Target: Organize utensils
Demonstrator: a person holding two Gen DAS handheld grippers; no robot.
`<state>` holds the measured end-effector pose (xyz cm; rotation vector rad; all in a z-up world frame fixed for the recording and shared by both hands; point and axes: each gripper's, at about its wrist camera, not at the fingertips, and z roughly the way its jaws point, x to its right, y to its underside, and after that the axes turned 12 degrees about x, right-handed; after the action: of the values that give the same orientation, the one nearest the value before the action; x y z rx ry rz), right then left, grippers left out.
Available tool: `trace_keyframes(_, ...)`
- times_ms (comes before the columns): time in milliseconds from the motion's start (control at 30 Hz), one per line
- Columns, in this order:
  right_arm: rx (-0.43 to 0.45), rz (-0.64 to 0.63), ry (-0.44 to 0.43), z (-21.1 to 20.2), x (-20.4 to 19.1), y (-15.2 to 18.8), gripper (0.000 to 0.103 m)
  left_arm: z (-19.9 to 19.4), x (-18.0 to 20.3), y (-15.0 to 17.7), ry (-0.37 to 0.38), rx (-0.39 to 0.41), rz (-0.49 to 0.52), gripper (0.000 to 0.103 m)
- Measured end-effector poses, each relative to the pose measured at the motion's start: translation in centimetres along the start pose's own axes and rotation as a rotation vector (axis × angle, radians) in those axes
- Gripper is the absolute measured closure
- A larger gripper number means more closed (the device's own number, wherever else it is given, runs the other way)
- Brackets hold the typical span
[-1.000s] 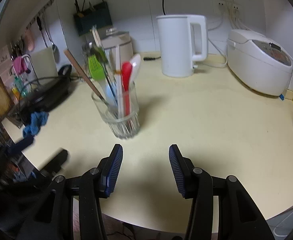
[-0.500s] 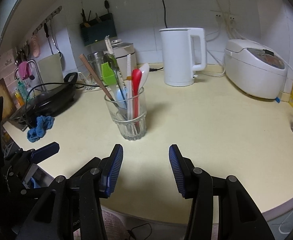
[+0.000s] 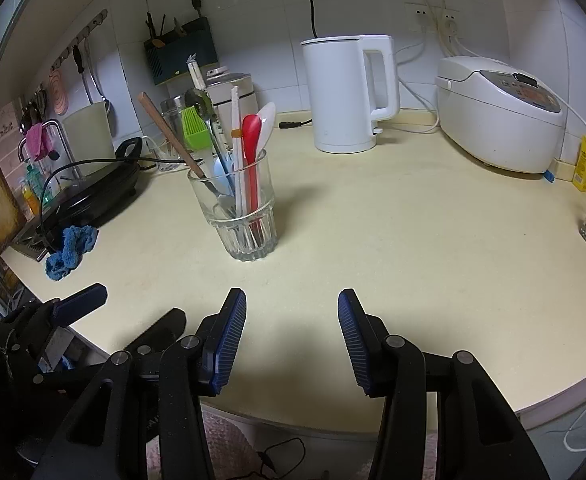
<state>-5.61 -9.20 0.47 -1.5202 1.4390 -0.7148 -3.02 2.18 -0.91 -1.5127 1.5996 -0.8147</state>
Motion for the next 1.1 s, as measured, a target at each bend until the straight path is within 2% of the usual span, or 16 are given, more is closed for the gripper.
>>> trace_keyframes(1100, -0.033, 0.011, 0.01, 1.3, 0.2, 1.0, 0.054, 1.4, 0.0, 0.7, 0.007, -0.02, 0.006, 0.02)
